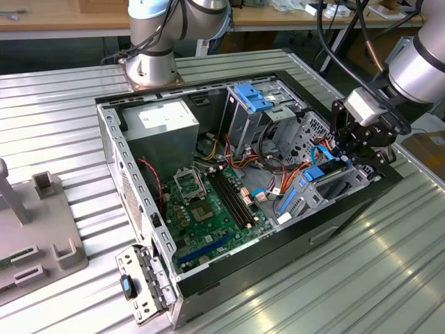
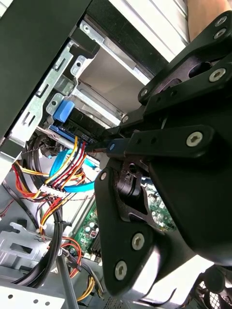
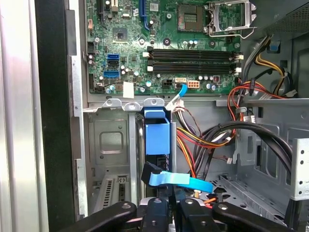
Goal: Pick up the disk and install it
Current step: 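Insert the first disk wire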
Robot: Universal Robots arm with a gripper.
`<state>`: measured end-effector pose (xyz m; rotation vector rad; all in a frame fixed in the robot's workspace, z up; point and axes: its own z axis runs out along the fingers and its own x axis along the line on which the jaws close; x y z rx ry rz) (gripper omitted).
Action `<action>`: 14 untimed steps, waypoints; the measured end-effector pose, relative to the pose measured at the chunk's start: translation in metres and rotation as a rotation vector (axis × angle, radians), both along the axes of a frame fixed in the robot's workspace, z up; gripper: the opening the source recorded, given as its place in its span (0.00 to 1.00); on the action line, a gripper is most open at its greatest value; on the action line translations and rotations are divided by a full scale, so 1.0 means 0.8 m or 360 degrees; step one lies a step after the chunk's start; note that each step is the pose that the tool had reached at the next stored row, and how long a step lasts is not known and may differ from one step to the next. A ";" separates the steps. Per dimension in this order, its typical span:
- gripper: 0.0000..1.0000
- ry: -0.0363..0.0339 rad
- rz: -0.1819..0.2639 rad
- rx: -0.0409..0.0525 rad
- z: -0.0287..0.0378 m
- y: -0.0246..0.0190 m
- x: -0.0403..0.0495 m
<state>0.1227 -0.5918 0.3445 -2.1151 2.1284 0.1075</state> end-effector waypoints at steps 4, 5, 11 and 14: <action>0.16 0.0000 0.0000 -0.0001 -0.0019 -0.0001 0.000; 0.16 0.0000 0.0000 0.0000 -0.0021 0.0000 0.000; 0.16 0.0000 0.0000 0.0000 0.0013 0.0000 0.000; 0.16 0.0006 0.0000 -0.0001 0.0014 0.0000 0.000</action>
